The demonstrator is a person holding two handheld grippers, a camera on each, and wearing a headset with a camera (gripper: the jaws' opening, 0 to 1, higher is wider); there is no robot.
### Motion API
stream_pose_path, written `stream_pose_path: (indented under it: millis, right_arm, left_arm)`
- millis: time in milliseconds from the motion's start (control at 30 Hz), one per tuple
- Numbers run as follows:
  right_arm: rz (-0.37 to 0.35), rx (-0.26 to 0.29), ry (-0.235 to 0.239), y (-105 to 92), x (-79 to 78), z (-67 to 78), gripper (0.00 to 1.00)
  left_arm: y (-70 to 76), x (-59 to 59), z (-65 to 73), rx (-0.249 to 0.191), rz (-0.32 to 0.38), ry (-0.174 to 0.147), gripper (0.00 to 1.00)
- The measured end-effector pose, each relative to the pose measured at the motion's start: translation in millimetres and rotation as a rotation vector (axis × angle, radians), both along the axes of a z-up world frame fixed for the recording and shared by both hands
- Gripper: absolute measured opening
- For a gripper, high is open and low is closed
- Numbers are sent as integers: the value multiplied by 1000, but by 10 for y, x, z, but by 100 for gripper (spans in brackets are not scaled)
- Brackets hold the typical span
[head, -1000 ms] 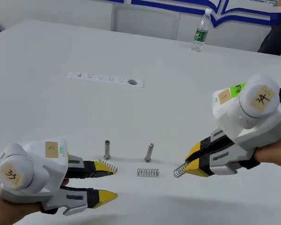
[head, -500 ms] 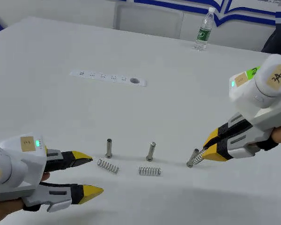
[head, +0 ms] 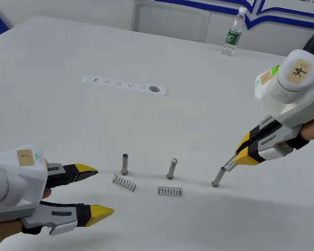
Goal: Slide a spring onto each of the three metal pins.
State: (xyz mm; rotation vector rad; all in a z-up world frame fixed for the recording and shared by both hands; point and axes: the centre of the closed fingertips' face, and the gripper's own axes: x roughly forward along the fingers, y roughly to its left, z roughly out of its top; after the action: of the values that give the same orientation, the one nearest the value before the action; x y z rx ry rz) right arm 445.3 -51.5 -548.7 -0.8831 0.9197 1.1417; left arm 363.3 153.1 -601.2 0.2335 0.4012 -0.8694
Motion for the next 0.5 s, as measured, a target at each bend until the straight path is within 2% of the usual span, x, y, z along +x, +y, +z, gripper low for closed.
stream_pose_path:
  millis: [500]
  right_arm:
    - [4, -53, 43, -10, 136, -170, 12]
  left_arm:
    - [40, -6, -18, -6, 25, 10, 61]
